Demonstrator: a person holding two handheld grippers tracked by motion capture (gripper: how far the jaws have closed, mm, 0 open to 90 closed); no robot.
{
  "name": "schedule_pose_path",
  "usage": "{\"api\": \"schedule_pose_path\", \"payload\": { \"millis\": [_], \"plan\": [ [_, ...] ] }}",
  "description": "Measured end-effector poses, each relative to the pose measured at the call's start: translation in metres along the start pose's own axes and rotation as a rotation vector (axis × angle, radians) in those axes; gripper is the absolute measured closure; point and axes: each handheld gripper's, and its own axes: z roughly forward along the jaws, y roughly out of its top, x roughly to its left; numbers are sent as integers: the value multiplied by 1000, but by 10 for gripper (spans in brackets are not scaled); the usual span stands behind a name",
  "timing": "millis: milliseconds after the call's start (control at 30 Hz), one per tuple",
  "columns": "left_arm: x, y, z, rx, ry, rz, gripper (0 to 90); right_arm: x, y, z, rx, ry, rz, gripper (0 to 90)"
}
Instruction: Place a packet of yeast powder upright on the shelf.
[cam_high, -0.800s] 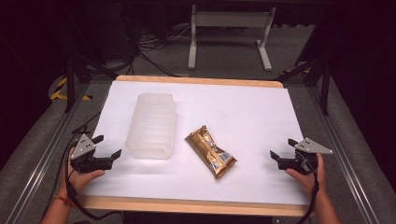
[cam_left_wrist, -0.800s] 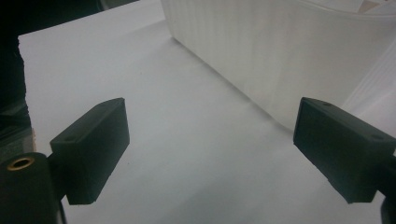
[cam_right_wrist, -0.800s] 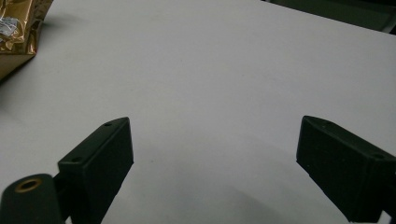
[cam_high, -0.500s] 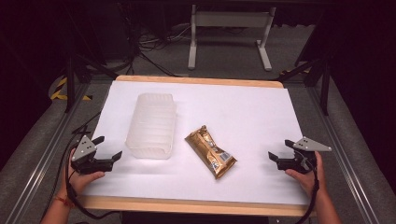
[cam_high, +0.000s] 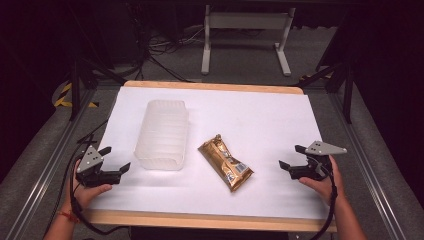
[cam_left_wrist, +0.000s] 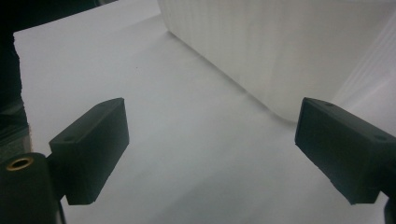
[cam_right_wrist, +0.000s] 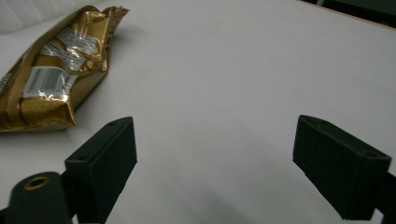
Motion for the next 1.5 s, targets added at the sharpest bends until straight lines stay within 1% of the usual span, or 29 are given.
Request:
{"api": "schedule_pose_path", "payload": {
  "millis": [67, 133, 167, 233, 300, 400, 467, 500, 567, 600, 633, 667, 700, 767, 800, 833, 900, 1000, 1033, 1067, 1100, 1133, 1167, 1267, 1333, 1400, 1433, 1467, 1500],
  "plan": [
    [0, 0, 0, 0, -1, 0, 108, 3, 7, 3, 2, 10, -19, 168],
    [0, 0, 0, 1, -4, 5, 108, 6, 17, 8, 9, 43, -31, 177],
    [-1, 0, 1, 4, -4, 6, 108, 7, 21, 9, 9, 47, -39, 181],
    [-1, -1, 1, 4, -6, 2, 108, 11, 32, 14, 16, 87, -52, 191],
    [-1, -1, 1, 9, -7, 3, 108, 15, 42, 21, 16, 102, -78, 224],
    [-1, -1, 1, 14, -4, 15, 106, 22, 56, 34, 7, 174, -76, 270],
    [-2, -1, 1, 14, -3, 17, 106, 30, 65, 45, 30, 192, -107, 277],
    [-2, -2, 1, 15, -1, 11, 105, 34, 70, 52, 40, 223, -114, 284],
    [-2, -4, 1, 26, 4, 22, 105, 41, 76, 62, 62, 253, -128, 278],
    [-3, -5, 1, 31, 2, 20, 105, 45, 80, 68, 71, 264, -134, 280],
    [-3, -5, 1, 31, 2, 20, 105, 45, 80, 68, 71, 264, -134, 280],
    [-3, -5, 0, 29, 2, 22, 105, 49, 83, 75, 91, 285, -139, 278],
    [-3, -5, -1, 27, 3, 21, 105, 57, 88, 89, 128, 294, -167, 275],
    [-3, -5, -1, 23, 1, 15, 104, 59, 89, 94, 141, 305, -164, 275],
    [-3, -5, -2, 21, 2, 12, 104, 62, 91, 100, 165, 325, -157, 276],
    [-3, -5, -2, 24, 3, 14, 104, 65, 92, 108, 171, 336, -160, 297],
    [-2, -5, -1, 28, 6, 21, 104, 68, 92, 119, 183, 371, -138, 300],
    [-2, -5, -1, 30, 5, 19, 104, 74, 93, 132, 226, 385, -148, 289],
    [-2, -5, -1, 29, 6, 21, 104, 74, 93, 135, 227, 402, -141, 291],
    [-2, -5, -1, 29, 6, 21, 104, 74, 93, 135, 227, 402, -141, 291],
    [-2, -5, -1, 29, 7, 23, 104, 75, 95, 142, 222, 428, -110, 288],
    [-2, -5, -1, 29, 7, 23, 104, 75, 95, 142, 222, 428, -110, 288],
    [-2, -5, -1, 28, 6, 23, 104, 77, 95, 145, 236, 434, -124, 288],
    [-2, -5, -1, 31, 10, 20, 104, 82, 93, 154, 278, 442, -140, 275],
    [-3, -5, 0, 29, 22, 27, 104, 84, 92, 158, 298, 442, -137, 275],
    [-4, -5, 0, 37, 24, 40, 104, 84, 92, 162, 316, 457, -127, 274],
    [-4, -5, 0, 37, 23, 37, 104, 84, 92, 164, 326, 460, -123, 273],
    [-4, -5, 0, 34, 23, 37, 104, 84, 93, 167, 339, 477, -104, 283],
    [-4, -5, 0, 33, 21, 34, 104, 85, 94, 169, 347, 490, -99, 306]
  ]
}}
